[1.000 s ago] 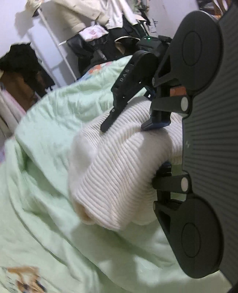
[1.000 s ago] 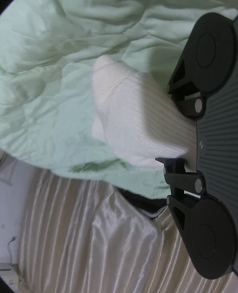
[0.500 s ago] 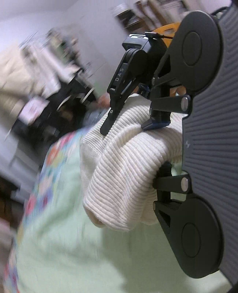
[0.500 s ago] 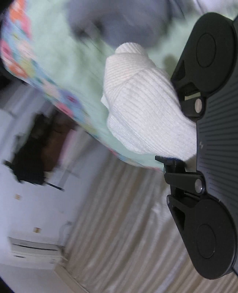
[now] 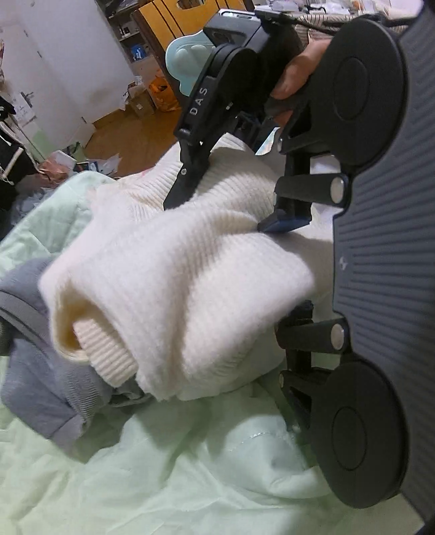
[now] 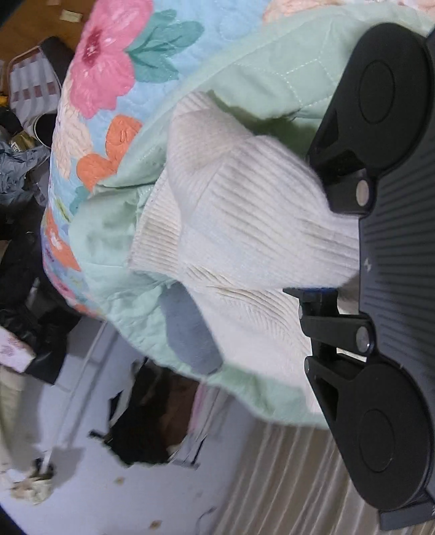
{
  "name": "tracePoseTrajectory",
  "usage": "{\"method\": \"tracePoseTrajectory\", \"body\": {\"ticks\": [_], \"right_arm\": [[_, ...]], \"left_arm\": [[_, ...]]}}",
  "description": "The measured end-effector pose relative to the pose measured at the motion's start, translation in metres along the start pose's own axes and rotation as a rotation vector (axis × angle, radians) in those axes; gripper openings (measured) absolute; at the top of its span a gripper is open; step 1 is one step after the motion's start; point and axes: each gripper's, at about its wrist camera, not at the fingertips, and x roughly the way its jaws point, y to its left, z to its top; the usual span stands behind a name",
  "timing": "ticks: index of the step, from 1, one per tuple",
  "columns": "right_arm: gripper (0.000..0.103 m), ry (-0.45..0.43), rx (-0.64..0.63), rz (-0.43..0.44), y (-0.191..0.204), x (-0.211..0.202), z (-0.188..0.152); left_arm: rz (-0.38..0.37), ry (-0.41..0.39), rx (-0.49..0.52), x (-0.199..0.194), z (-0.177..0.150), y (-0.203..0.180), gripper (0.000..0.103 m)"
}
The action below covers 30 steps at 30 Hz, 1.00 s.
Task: Fold large clothes
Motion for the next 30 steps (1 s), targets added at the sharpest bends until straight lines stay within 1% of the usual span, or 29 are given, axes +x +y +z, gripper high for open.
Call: {"method": "tracePoseTrajectory", "body": {"ticks": [2, 4, 5, 7, 8, 9, 12, 13, 14, 15, 16, 17, 18, 20, 22, 24, 25, 28, 30], "right_arm": [[0.023, -0.008, -0.056, -0.021, 0.006, 0.001, 0.002], [0.023, -0.02, -0.17, -0.067, 0.02, 0.0, 0.001], [0.025, -0.02, -0.199, -0.079, 0.024, -0.001, 0.001], [0.032, -0.009, -0.302, -0.157, 0.04, -0.003, -0.002], [0.037, -0.002, -0.311, -0.198, 0.048, -0.01, -0.005], [0.038, 0.016, -0.314, -0.228, 0.053, -0.019, -0.009], [0.038, 0.052, -0.386, -0.262, 0.075, -0.043, -0.019], [0.039, 0.062, -0.414, -0.284, 0.084, -0.051, -0.024], [0.042, 0.069, -0.429, -0.303, 0.088, -0.056, -0.028], [0.052, 0.075, -0.443, -0.321, 0.091, -0.06, -0.031], [0.061, 0.079, -0.448, -0.351, 0.094, -0.064, -0.032], [0.075, 0.063, -0.448, -0.371, 0.094, -0.069, -0.032], [0.078, 0.045, -0.447, -0.389, 0.093, -0.075, -0.032], [0.078, 0.012, -0.445, -0.421, 0.091, -0.083, -0.031], [0.078, 0.015, -0.444, -0.445, 0.089, -0.091, -0.032], [0.078, 0.015, -0.444, -0.46, 0.089, -0.095, -0.032], [0.078, 0.008, -0.464, -0.48, 0.092, -0.097, -0.034], [0.079, -0.019, -0.558, -0.549, 0.106, -0.105, -0.044], [0.082, -0.033, -0.609, -0.564, 0.114, -0.112, -0.052]], "left_arm": [[0.014, -0.002, 0.008, -0.002, -0.001, -0.002, 0.039], [0.038, -0.003, 0.023, -0.007, -0.004, -0.003, 0.04], [0.055, 0.002, 0.028, -0.009, -0.005, -0.004, 0.043], [0.099, 0.013, 0.04, -0.017, -0.006, -0.006, 0.048], [0.122, 0.015, 0.047, -0.021, -0.007, -0.006, 0.056], [0.163, 0.018, 0.065, -0.028, -0.011, -0.01, 0.066], [0.249, -0.006, 0.113, -0.046, -0.02, -0.018, 0.081], [0.261, -0.012, 0.12, -0.05, -0.022, -0.02, 0.083], [0.265, -0.019, 0.114, -0.054, -0.024, -0.019, 0.086], [0.272, -0.029, 0.105, -0.06, -0.027, -0.018, 0.088], [0.283, -0.041, 0.098, -0.065, -0.03, -0.015, 0.089], [0.291, -0.047, 0.096, -0.06, -0.025, -0.015, 0.089], [0.305, -0.048, 0.097, -0.055, -0.022, -0.015, 0.089], [0.327, -0.043, 0.099, -0.05, -0.018, -0.013, 0.089], [0.336, -0.033, 0.099, -0.049, -0.017, -0.01, 0.089], [0.35, -0.041, 0.099, -0.052, -0.018, -0.011, 0.089], [0.361, -0.045, 0.105, -0.053, -0.018, -0.013, 0.089], [0.43, -0.06, 0.155, -0.05, -0.018, -0.024, 0.091], [0.445, -0.06, 0.171, -0.049, -0.018, -0.028, 0.092]]}}
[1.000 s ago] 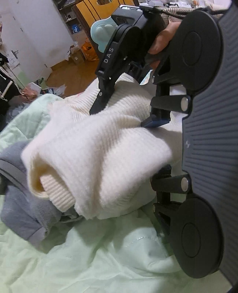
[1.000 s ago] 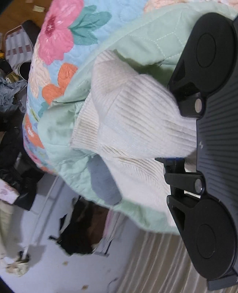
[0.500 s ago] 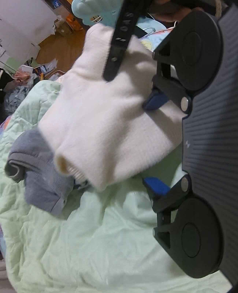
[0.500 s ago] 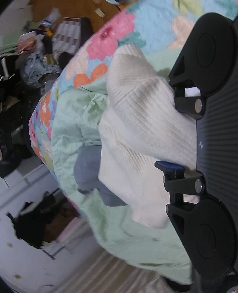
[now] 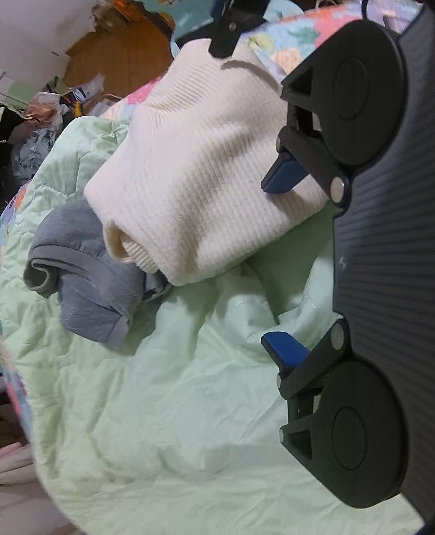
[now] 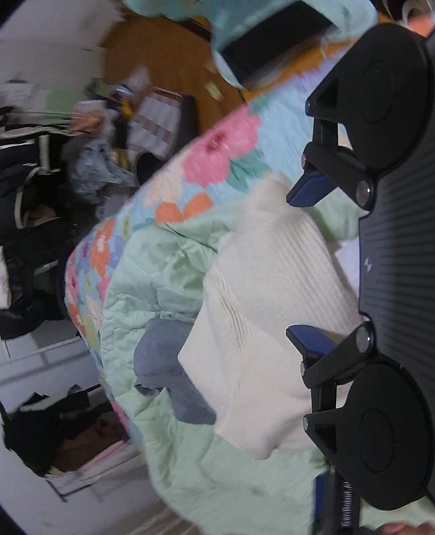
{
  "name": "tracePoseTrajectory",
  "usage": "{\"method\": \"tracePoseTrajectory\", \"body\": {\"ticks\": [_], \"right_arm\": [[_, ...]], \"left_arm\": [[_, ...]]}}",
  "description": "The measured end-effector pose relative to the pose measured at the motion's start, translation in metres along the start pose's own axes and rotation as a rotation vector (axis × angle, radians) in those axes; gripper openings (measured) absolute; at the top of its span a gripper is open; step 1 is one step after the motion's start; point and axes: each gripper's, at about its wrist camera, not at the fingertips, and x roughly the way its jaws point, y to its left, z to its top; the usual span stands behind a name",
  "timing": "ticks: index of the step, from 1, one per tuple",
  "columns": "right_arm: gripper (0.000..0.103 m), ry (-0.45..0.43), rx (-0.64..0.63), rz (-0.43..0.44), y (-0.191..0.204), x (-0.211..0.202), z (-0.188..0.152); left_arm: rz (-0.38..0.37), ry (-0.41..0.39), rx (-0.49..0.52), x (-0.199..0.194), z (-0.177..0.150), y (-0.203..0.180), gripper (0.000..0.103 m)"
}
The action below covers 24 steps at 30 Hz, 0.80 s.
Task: Fold large clothes
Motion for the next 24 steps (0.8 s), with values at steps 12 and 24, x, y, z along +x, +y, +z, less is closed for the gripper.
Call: {"method": "tracePoseTrajectory", "body": {"ticks": [12, 24], "right_arm": [[0.091, 0.022, -0.127, 0.08, 0.025, -0.022, -0.007], [0.092, 0.113, -0.103, 0.095, 0.026, -0.006, -0.026]], "left_arm": [[0.039, 0.048, 0.02, -0.016, -0.007, -0.007, 0.097], [0.092, 0.02, 0.075, -0.032, -0.016, -0.021, 0.1]]}}
